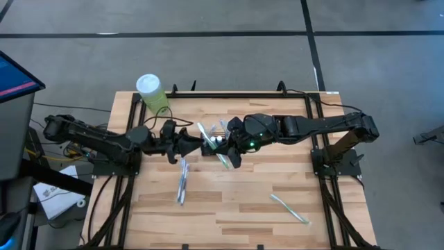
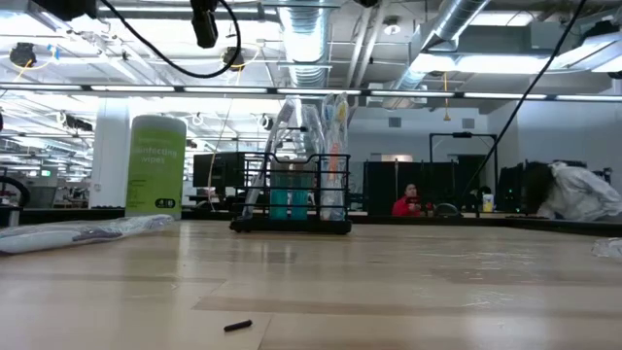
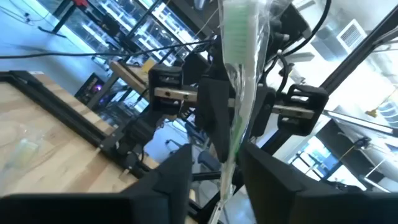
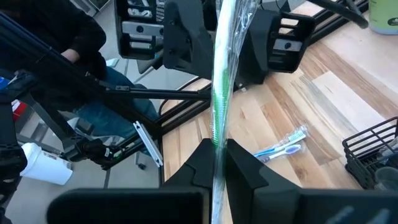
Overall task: Pick & Place toothbrushing station
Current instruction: Put the top green toothbrush into the black mesh organizer
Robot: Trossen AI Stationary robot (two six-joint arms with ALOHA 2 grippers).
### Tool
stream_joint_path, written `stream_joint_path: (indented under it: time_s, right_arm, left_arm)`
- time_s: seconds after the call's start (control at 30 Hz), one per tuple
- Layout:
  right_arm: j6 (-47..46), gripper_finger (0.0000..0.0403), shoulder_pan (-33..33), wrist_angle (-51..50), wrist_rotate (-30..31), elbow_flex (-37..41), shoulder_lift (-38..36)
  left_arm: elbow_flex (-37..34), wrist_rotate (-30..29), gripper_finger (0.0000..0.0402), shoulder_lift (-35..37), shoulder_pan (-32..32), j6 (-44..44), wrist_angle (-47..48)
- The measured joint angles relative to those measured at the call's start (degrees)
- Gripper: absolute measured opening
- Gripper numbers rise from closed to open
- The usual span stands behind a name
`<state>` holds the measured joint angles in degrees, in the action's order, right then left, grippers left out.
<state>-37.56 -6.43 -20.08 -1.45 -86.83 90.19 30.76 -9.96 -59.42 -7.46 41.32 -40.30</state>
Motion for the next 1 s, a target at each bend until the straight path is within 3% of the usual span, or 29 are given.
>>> stream_joint_path:
  time_s: [0.17, 0.3, 1.0]
  right_arm:
    - [-0.5, 0.0013, 0.2, 0.0, 0.0, 0.0, 0.0]
    - [-0.6, 0.0012, 0.3, 0.0, 0.0, 0.0, 0.0]
    - [-1.1, 0.0015, 0.6, 0.6, 0.0, 0.0, 0.1]
  left_arm:
    - [0.0, 0.6, 0.0179, 0.0, 1.2, -0.1, -4.6]
    - [0.0, 0.8, 0.0195, 0.0, 2.5, 0.0, -6.2]
    - [5.9, 3.9, 0.0179, -8.9, 3.0, 0.9, -8.1]
